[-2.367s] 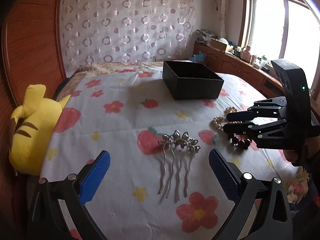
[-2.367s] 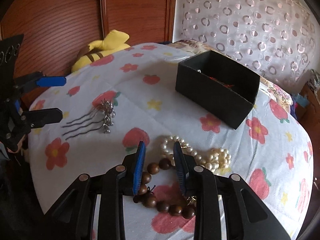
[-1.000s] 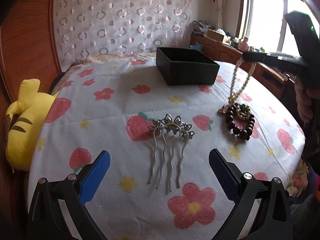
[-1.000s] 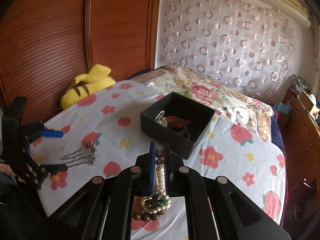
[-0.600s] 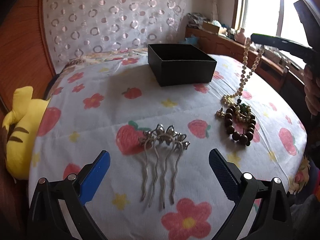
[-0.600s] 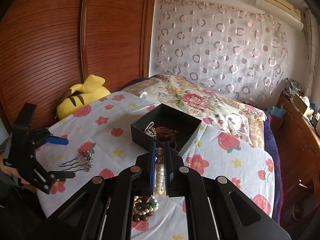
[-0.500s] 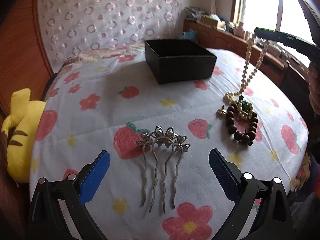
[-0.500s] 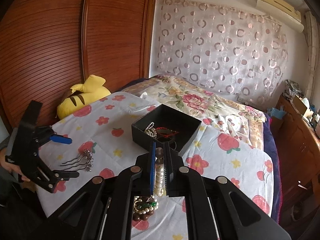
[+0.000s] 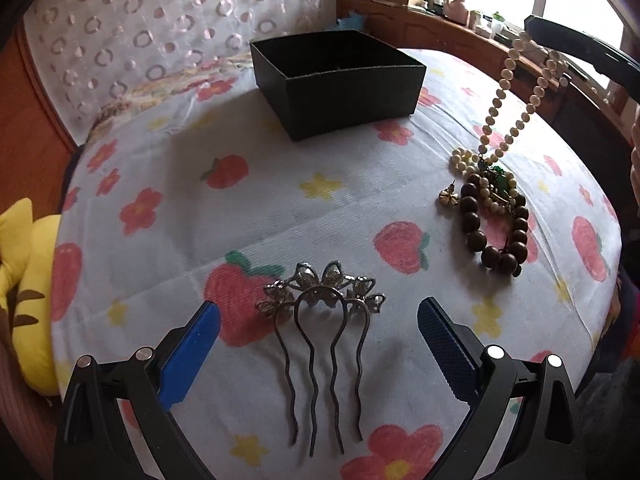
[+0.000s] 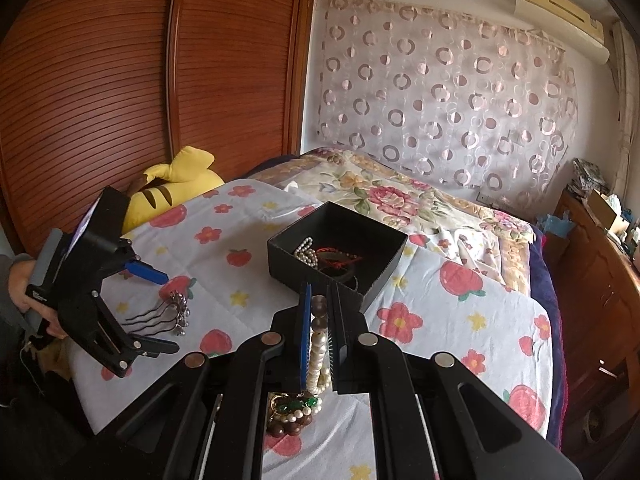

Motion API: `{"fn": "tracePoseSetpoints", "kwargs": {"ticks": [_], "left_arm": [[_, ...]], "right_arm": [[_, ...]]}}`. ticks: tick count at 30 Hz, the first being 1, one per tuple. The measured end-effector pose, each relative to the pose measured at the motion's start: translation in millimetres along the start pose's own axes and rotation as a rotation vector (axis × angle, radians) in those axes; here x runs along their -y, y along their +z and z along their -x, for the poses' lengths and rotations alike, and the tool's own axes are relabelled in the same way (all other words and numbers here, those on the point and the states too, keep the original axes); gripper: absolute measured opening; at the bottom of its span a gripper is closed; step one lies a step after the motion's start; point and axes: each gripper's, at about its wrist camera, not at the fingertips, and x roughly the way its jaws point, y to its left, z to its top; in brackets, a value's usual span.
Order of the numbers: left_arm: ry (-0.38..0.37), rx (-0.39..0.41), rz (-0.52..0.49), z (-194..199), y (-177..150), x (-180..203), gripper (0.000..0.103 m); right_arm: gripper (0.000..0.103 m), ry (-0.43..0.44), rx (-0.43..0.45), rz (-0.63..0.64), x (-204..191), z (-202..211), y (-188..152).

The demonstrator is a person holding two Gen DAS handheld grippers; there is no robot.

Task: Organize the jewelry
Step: 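Grasp the silver hair comb with the left tool while the right tool carries the pearl necklace toward the box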

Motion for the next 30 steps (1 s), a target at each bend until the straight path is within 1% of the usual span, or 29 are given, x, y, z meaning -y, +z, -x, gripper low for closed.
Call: {"fn": "tracePoseSetpoints", "kwargs": {"ticks": [4,5,6,7,9,14,19,26,30], "left_arm": [[0.009,0.006,0.001,-3.4,0.0,-0.5,0.082],[0.01,0.011,0.002,-2.7,0.3,-0.3,0.08],[0.011,0.014,0.003,-2.8,0.9,-0.3,0.076],[0.012,0.018,0.006,-1.9,1.4,-0.8,0.069],[0.012,0.024,0.007,-0.4,1.8,-0.9,0.062],[0.025,0.039,0.005,1.6,1.1,0.0,0.062],[0.026,0.078,0.026,11.4,0.2,-1.9,0.062],[0.045,0.153,0.045,30.5,12.1,-5.5,0.061],[0.049,0.204,0.061,41.6,23.5,-6.8,0.061]], "right_arm": [[0.009,0.001,0.001,0.001,0.1,-0.7,0.2],[0.009,0.001,0.0,0.001,-0.1,-1.0,0.2],[0.009,0.0,-0.002,0.001,-0.3,-1.5,0.0],[0.009,0.0,-0.001,0.001,1.0,-0.4,-0.2],[0.009,0.001,0.0,0.0,0.9,-0.3,-0.5],[0.009,0.004,0.007,0.007,3.0,1.7,0.4],[0.009,0.0,0.02,0.015,8.1,6.6,5.7],[0.009,-0.015,0.066,0.024,8.3,13.9,31.6],[0.009,-0.027,0.1,0.029,11.7,15.6,52.5]]}}
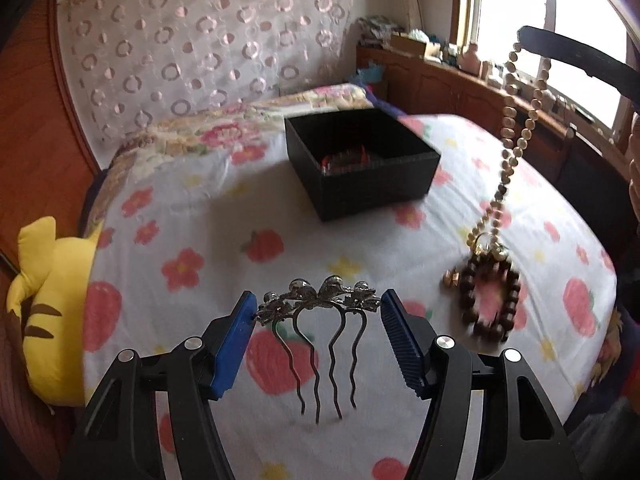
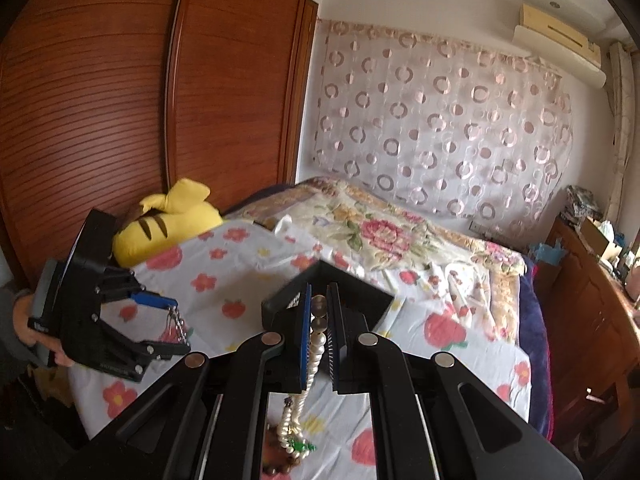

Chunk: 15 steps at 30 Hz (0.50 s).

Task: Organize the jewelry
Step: 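Grasp the silver hair comb with the left tool while the right tool carries the pearl necklace toward the box, then lower the pearl necklace into the box with the right tool while the left tool carries the comb over it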

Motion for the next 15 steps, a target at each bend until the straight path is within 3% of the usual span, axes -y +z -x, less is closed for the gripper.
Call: {"fn": "tracePoseSetpoints", "kwargs": {"ticks": [15], "left_arm": [[0.015,0.114,0.051,19.9,49.1,-12.4,0.061]], "right_arm": [[0.009,-0.064,0.094,0.003,17.4,-14.7,80.5]]}}
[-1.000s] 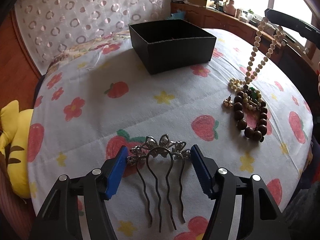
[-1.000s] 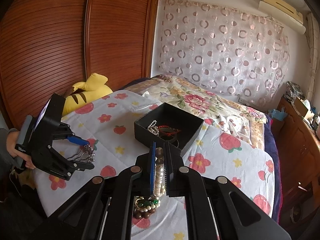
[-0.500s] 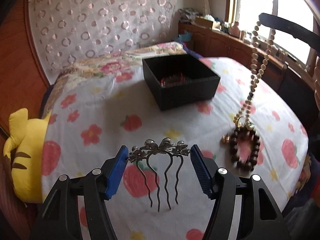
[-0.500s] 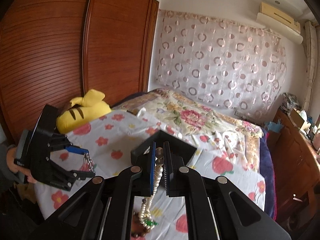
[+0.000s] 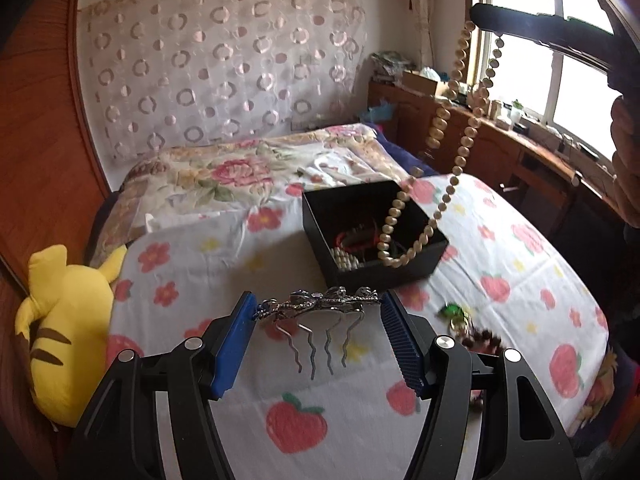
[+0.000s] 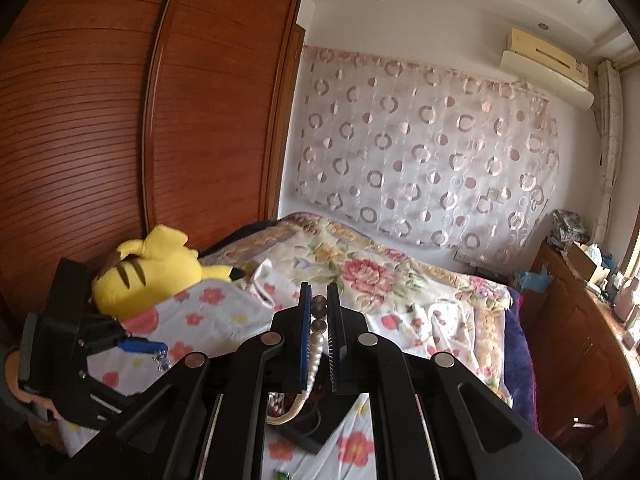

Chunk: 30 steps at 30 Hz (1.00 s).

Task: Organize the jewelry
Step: 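Lower the pearl necklace into the box with the right tool while the left tool carries the comb over it, then lower the silver hair comb into the black box and open the left tool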

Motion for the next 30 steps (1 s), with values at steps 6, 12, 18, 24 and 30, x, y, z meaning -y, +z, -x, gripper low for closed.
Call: {"fn": "tracePoseSetpoints", "kwargs": {"ticks": [6,12,18,24,30], "left_arm": [[0.01,0.021,0.012,-1.1,18.1,-5.5,0.061],[0.017,0.03,0.019,-5.6,34.2,-9.0,0.061],[0.035,0.034,0.011,-15.3,47.9,-5.8,0.061],[0.034,0.031,0.014,-28.8,64.5,-2.2,0.061],[0.035,0.019,0.013,-45.1,79.5,3.5,0.061]], "right_arm": [[0.009,-0.028,-0.02,0.017,7.0,-25.3,15.0],[0.009,-0.049,-0.117,0.036,9.9,-57.7,-7.9],[0.009,-0.045,-0.197,-0.015,14.2,-80.2,-43.9],[0.01,-0.015,-0.288,-0.03,6.8,-101.1,-75.6],[0.01,0.012,-0.296,-0.06,10.6,-93.1,-88.1]]}}
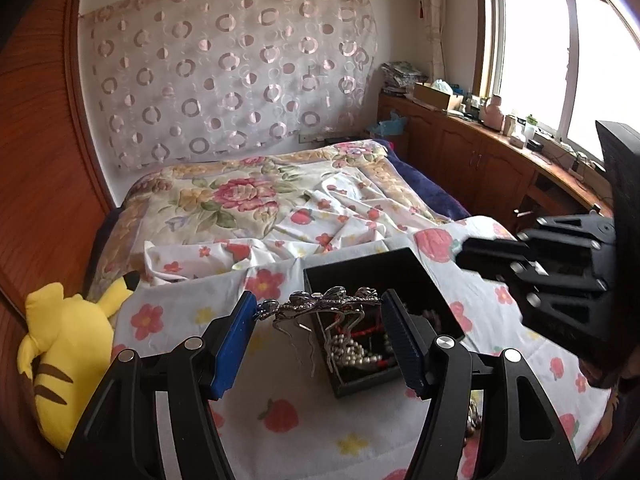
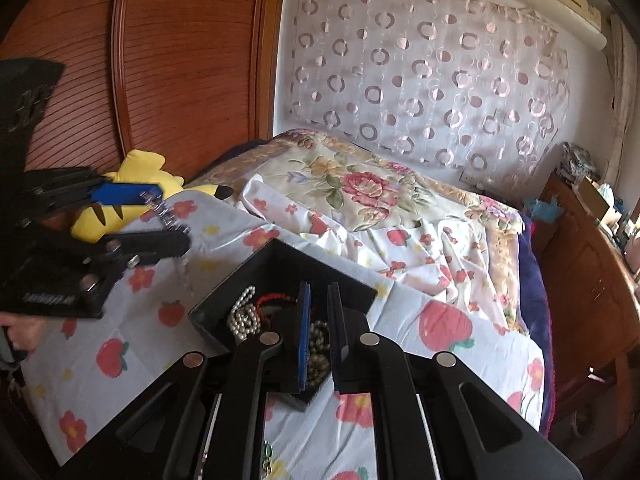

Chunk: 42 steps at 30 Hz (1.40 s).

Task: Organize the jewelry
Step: 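Lower the silver hair comb into the black box and open the left tool, then move both tools back to the wooden bead bracelet on the sheet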

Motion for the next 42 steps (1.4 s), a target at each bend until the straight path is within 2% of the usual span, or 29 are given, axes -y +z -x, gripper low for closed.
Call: {"fn": "tracePoseSetpoints", "kwargs": {"ticks": [13,24,25,29,31,39,42], "left_arm": [[0.009,-0.023,0.016,-34.3,14.0,14.4,0.062],[0.006,-0.075,-0.019,-58.3,-0.6,35.1,0.064],[0.008,-0.072,-0.022,-57.3,-1.6,35.9,0.068],[0.01,-0.048,-0.028,-44.8,-7.0,37.1,0.07],[0.009,-0.032,-0.028,-35.2,-13.6,37.4,0.075],[-0.018,0.021,-0.016,10.0,-55.5,37.5,0.076],[-0.038,0.013,-0.002,18.9,-74.5,37.3,0.076]], "right_arm": [[0.01,0.025,0.003,-0.01,1.0,25.2,-66.2],[0.01,0.036,-0.019,-0.076,2.9,23.2,-117.1],[0.01,0.039,-0.019,-0.084,2.6,23.8,-119.6],[0.01,0.055,-0.014,-0.108,1.1,28.1,-125.6],[0.01,0.063,-0.01,-0.122,0.1,32.2,-128.1],[0.01,0.08,-0.001,-0.147,-9.9,49.0,-150.2],[0.01,0.079,-0.02,-0.159,-11.7,49.4,-160.5]]}}
